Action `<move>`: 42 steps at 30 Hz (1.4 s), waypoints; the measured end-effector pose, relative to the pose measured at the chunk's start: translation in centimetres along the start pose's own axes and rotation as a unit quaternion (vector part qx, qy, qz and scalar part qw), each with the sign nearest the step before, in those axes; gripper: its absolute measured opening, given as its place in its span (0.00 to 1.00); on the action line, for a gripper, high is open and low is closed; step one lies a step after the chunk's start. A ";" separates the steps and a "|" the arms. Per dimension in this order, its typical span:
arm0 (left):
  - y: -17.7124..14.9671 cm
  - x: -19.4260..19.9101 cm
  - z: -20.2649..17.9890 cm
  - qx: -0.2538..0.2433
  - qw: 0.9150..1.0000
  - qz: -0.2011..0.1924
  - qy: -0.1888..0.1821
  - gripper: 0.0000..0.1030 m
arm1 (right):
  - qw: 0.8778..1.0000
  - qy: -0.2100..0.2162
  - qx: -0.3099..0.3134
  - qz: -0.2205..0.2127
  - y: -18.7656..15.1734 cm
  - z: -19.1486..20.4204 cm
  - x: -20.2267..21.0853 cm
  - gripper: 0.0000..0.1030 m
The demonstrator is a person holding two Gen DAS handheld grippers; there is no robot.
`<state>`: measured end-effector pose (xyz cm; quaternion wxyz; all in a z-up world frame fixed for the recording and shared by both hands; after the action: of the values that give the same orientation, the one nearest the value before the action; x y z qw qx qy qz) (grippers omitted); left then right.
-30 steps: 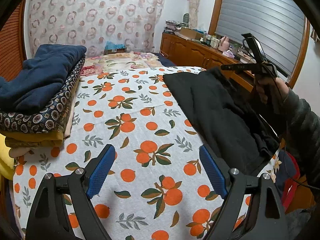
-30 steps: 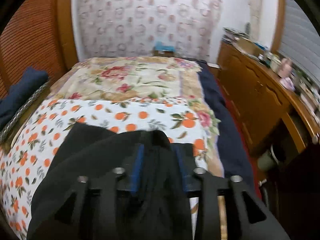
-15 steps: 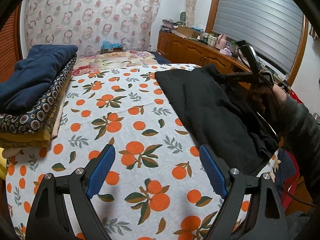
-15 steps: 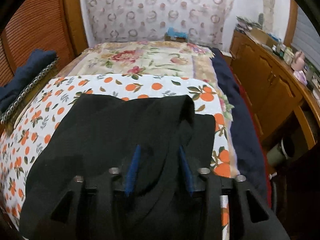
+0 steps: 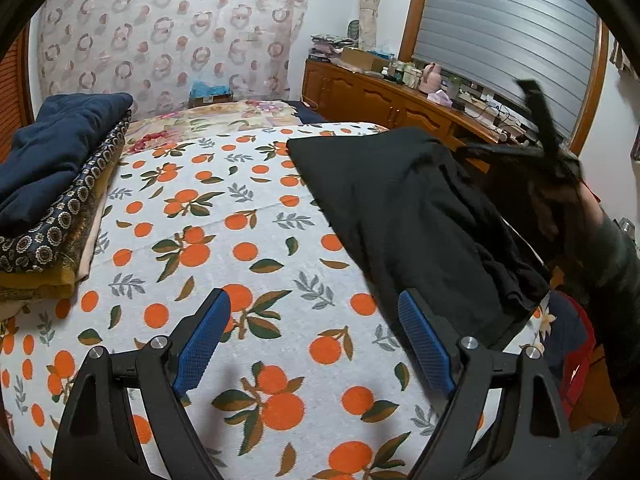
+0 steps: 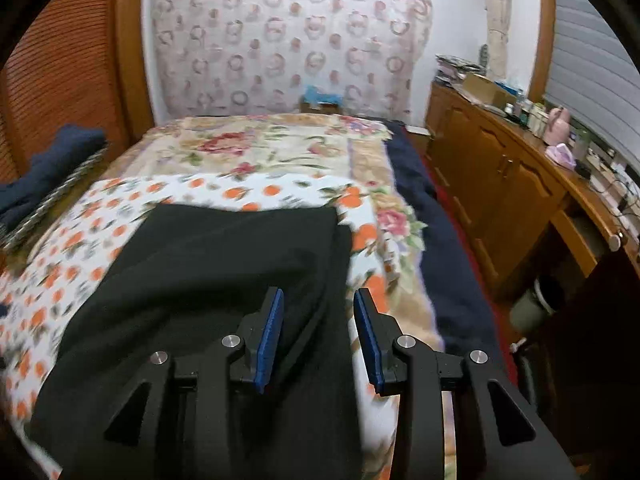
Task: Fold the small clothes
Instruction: 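Close the right tool on the shirt edge again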
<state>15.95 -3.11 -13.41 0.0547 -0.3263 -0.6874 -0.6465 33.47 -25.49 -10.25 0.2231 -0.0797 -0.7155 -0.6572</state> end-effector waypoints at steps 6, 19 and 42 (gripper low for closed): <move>-0.1 -0.5 -0.9 -0.001 1.000 0.002 0.001 0.84 | 0.998 0.050 0.021 -0.017 -3.1 3.5 6.0 0.46; -1.2 -1.8 -1.6 -0.014 1.000 0.020 0.011 0.84 | 0.997 0.082 -0.010 -0.003 -6.6 3.1 10.5 0.47; -2.1 -2.1 -4.0 -0.027 0.999 0.032 -0.007 0.84 | 0.993 0.115 0.036 0.014 -7.6 5.2 11.4 0.05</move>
<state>15.12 -7.45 -15.58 0.0615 -0.3542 -0.6596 -0.6601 19.11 -23.40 -12.45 0.3156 -0.0055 -0.7072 -0.6326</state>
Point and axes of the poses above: each gripper's, at about its wrist camera, not at the fingertips, and x roughly against the way its jaws point, z to its left, y to its top, the point moved 10 cm from there along -x, roughly the way its jaws point, and after that the axes turned 13 degrees about -z, right-handed, at the moved point
